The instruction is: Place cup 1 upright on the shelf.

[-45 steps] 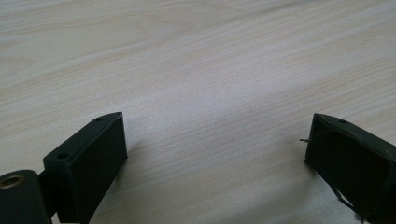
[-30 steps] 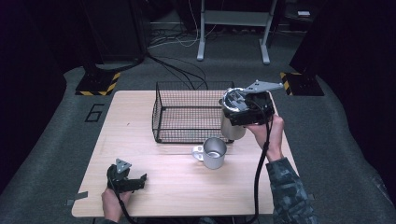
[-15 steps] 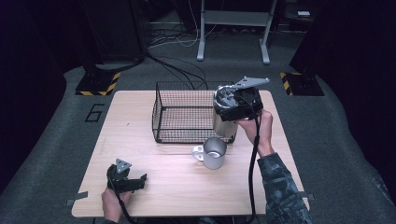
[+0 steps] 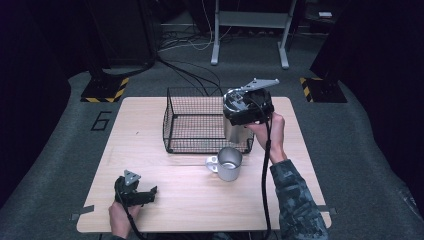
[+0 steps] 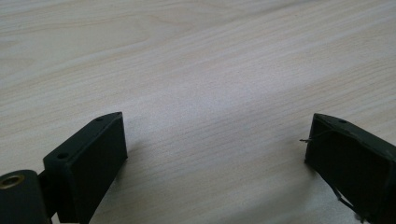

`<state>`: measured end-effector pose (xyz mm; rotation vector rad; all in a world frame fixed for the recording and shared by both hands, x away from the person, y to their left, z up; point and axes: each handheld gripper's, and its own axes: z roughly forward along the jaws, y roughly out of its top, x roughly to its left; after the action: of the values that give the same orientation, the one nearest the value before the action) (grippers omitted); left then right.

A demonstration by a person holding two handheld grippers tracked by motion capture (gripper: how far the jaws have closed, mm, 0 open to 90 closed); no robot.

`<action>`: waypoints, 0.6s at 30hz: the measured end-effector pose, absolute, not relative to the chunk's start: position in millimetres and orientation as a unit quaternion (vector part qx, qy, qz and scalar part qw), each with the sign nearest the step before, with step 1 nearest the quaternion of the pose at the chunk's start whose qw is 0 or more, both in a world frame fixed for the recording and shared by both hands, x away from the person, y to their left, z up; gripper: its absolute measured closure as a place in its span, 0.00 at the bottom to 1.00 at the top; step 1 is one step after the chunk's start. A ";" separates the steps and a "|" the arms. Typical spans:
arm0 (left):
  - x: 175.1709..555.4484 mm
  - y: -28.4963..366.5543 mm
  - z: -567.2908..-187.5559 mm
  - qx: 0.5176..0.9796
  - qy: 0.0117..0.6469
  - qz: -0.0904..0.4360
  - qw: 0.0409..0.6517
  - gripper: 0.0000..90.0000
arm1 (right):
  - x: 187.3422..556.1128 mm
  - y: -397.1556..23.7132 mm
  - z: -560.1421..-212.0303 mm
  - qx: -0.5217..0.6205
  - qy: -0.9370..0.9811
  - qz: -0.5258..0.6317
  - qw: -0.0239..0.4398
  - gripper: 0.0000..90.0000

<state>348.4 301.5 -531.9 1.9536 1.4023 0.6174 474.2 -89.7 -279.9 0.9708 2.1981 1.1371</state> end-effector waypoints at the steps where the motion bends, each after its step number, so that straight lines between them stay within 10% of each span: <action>1: 348.4 301.5 -531.9 0.745 0.534 0.235 0.323 0.06 | 475.7 -88.8 -279.6 0.352 0.803 0.416 0.242 0.04; 18: 348.3 301.5 -531.9 0.745 0.534 0.236 0.323 0.06 | 499.0 -73.5 -275.9 0.354 0.802 0.411 0.251 0.04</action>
<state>348.3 301.5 -531.9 1.9549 1.4013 0.6197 499.0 -73.5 -275.9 0.9623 2.1817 1.1180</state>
